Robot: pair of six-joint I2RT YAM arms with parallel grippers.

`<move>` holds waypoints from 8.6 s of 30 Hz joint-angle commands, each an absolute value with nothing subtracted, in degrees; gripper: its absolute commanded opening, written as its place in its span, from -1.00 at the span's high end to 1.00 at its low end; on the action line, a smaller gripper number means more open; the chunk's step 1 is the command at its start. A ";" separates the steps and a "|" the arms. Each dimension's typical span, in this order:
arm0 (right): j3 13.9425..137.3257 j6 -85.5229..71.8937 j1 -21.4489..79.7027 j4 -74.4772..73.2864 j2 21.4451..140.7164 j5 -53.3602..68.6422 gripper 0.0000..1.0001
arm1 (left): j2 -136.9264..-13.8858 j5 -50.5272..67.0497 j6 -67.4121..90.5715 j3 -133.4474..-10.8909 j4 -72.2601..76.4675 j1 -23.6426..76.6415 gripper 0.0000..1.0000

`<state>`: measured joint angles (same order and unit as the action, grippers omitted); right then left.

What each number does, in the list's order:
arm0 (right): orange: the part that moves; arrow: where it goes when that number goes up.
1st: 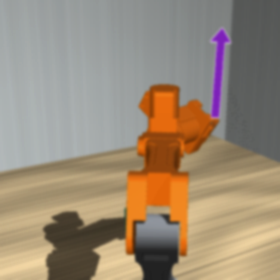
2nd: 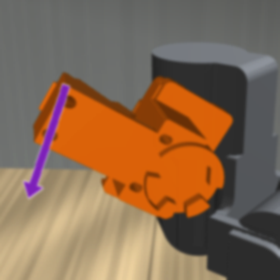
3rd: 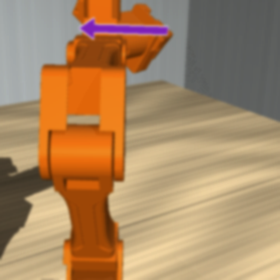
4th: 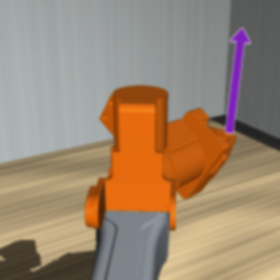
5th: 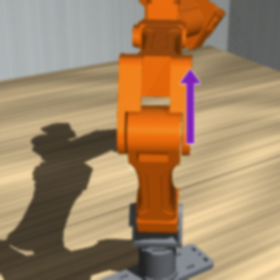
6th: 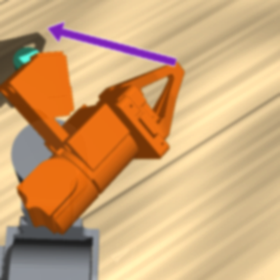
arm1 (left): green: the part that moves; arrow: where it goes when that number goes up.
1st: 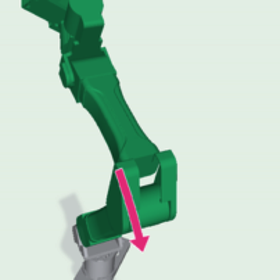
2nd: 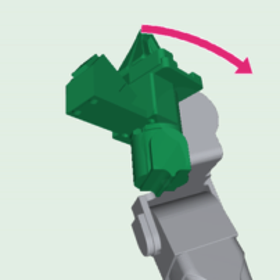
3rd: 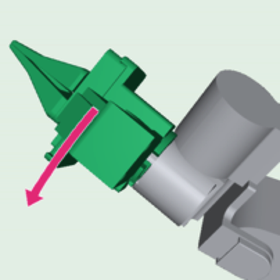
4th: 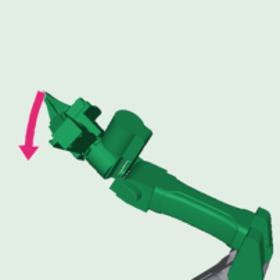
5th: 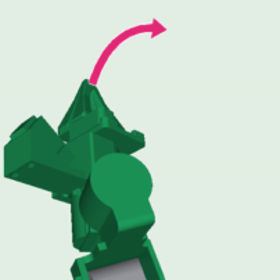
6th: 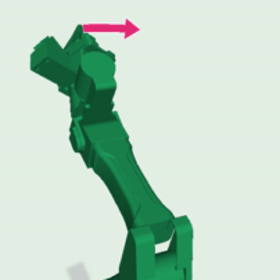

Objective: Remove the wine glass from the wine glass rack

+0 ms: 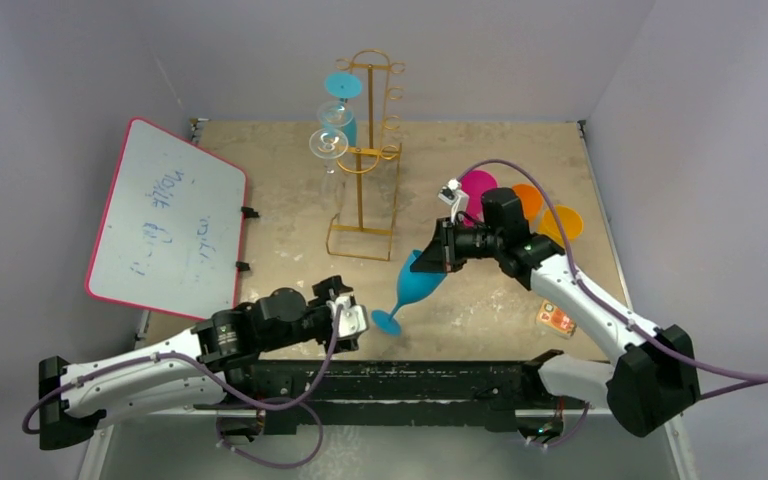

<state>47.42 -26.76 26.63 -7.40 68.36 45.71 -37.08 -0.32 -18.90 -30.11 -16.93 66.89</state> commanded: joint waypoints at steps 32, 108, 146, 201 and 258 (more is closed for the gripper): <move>60.43 -18.18 36.47 -18.91 63.78 -12.40 1.00 | -37.66 -70.36 18.48 -40.21 -23.89 65.48 -0.70; 83.60 -8.67 31.13 -16.62 100.21 -16.42 0.95 | -40.82 -73.58 22.68 -43.70 -30.65 64.95 -0.79; 62.40 -25.53 31.18 -5.90 58.24 -2.12 -0.19 | -46.19 -66.00 26.37 -45.96 -27.66 64.43 -0.97; 43.89 -44.13 31.15 -12.42 29.50 0.97 -0.54 | -73.51 26.22 52.08 -84.42 -21.75 3.85 -0.45; 41.85 -53.44 31.19 -15.40 26.54 -4.69 -0.52 | -80.50 13.68 36.01 -91.61 -34.01 14.99 0.81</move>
